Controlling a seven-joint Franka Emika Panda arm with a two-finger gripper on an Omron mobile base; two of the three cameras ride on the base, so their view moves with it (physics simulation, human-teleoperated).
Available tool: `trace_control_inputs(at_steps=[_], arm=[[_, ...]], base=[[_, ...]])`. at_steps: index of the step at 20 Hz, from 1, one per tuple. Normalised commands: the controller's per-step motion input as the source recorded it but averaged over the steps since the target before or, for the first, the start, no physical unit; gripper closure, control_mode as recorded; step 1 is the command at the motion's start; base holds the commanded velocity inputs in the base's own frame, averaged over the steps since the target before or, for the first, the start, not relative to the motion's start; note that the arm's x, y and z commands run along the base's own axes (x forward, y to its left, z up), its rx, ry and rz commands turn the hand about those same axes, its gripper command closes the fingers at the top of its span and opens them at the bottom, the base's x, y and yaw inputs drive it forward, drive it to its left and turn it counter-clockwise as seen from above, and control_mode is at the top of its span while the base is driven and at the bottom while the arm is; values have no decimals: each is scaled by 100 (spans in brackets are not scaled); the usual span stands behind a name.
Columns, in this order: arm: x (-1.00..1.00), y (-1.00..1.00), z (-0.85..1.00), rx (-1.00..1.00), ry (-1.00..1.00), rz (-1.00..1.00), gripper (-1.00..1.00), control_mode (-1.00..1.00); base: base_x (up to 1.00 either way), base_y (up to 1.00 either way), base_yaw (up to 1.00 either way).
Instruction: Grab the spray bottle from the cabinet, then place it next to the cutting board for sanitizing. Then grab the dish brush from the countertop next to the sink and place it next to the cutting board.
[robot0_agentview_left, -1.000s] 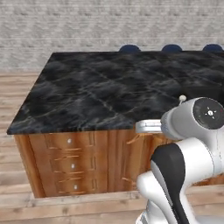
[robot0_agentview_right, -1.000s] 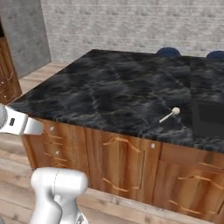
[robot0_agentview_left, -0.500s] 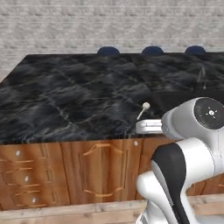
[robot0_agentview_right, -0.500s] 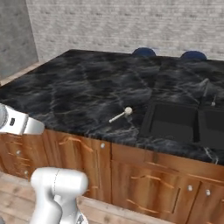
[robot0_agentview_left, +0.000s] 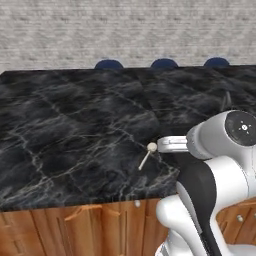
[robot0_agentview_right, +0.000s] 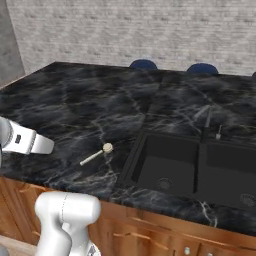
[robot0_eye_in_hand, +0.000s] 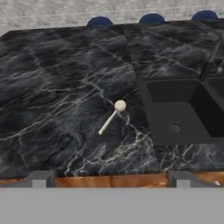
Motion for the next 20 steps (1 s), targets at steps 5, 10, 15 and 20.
trace_control_inputs(at_steps=[5, 10, 15, 20], arm=[[0, 0, 0, 0, 0, 0, -100, 100], [0, 0, 0, 0, 0, 0, -100, 100], [0, 0, 0, 0, 0, 0, -100, 100], [1, 13, -16, -1, 1, 7, -100, -100]], base=[[39, 9, -26], [4, 2, -32], [-5, 9, -28], [0, 3, -2]])
